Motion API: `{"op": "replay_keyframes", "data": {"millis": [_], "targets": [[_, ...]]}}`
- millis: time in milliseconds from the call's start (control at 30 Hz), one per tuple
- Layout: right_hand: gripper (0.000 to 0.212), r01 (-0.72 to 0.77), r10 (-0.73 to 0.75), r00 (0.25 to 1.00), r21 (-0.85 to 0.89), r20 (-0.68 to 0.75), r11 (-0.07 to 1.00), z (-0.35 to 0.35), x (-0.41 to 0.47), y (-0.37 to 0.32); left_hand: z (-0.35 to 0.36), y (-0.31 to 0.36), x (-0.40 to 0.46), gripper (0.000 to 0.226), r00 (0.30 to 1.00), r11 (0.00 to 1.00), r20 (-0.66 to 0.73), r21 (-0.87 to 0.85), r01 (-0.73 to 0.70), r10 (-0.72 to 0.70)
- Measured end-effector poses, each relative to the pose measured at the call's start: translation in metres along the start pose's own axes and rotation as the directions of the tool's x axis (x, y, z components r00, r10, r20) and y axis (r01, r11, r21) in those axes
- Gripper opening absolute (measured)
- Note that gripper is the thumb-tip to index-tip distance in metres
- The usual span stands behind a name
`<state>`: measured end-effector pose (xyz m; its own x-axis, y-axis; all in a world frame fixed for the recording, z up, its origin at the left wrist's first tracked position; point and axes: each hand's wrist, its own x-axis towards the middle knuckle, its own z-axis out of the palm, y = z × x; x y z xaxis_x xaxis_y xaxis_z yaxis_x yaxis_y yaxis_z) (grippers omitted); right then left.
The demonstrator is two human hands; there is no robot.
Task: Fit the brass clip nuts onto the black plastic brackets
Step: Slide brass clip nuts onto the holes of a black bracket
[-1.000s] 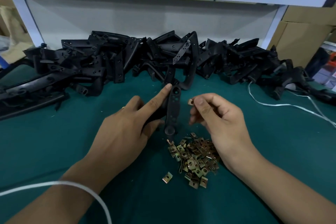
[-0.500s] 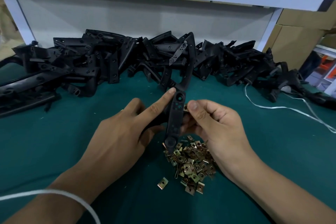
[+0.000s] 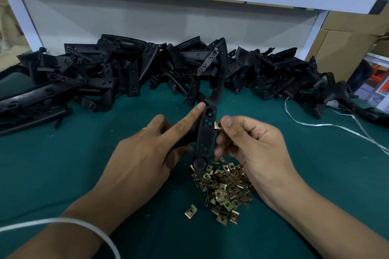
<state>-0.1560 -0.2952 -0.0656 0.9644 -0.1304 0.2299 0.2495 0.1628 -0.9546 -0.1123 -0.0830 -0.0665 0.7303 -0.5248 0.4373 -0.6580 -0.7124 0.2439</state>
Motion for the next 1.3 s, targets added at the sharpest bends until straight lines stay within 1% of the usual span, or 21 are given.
{"op": "replay_keyframes", "data": {"millis": [233,400,600,700,900,1000,1100,1233,1300], "targets": [[0.03,0.003,-0.003,0.999,-0.003,-0.034,1.0,0.0032,-0.0022,0.0007,0.0004,0.0045,-0.0002,0.068,0.999,0.999,0.029,0.048,0.02,-0.021],[0.028,0.008,-0.007,0.999,0.024,-0.036,1.0,0.005,-0.0029,-0.0004,0.0005,0.0021,0.0,0.067,0.999,0.999,-0.005,0.022,0.048,-0.048],[0.029,-0.008,0.008,0.999,-0.005,-0.036,1.0,0.0033,-0.0033,-0.0013,-0.0004,0.0024,0.0006,0.069,0.999,0.999,0.021,0.01,0.04,-0.04],[0.025,-0.002,0.003,1.0,0.018,-0.026,1.0,0.0033,-0.0025,-0.0017,0.0011,0.0016,0.0005,0.068,0.999,0.999,0.005,0.005,0.036,-0.036],[0.023,0.002,-0.002,1.0,0.025,-0.007,1.0,0.0031,-0.0018,-0.0012,0.0019,0.0001,0.001,0.071,1.0,1.0,-0.006,-0.01,0.022,-0.022],[0.024,0.018,-0.018,1.0,0.005,-0.014,1.0,0.0022,-0.002,-0.0008,0.0031,-0.0014,0.0013,0.078,1.0,1.0,0.002,0.001,0.022,-0.022],[0.025,0.019,-0.019,1.0,-0.003,-0.022,1.0,0.0023,-0.0016,-0.0009,0.0027,-0.0008,0.0014,0.08,1.0,1.0,0.013,0.004,0.019,-0.019],[0.024,0.026,-0.026,1.0,-0.005,-0.013,1.0,0.0026,-0.0015,-0.001,0.001,0.0016,0.0016,0.068,1.0,1.0,0.014,0.022,0.02,-0.02],[0.023,0.028,-0.028,1.0,-0.018,-0.003,0.999,0.0031,-0.0019,-0.0007,-0.0002,0.0024,0.0015,0.068,0.999,0.999,0.016,0.027,0.03,-0.031]]}}
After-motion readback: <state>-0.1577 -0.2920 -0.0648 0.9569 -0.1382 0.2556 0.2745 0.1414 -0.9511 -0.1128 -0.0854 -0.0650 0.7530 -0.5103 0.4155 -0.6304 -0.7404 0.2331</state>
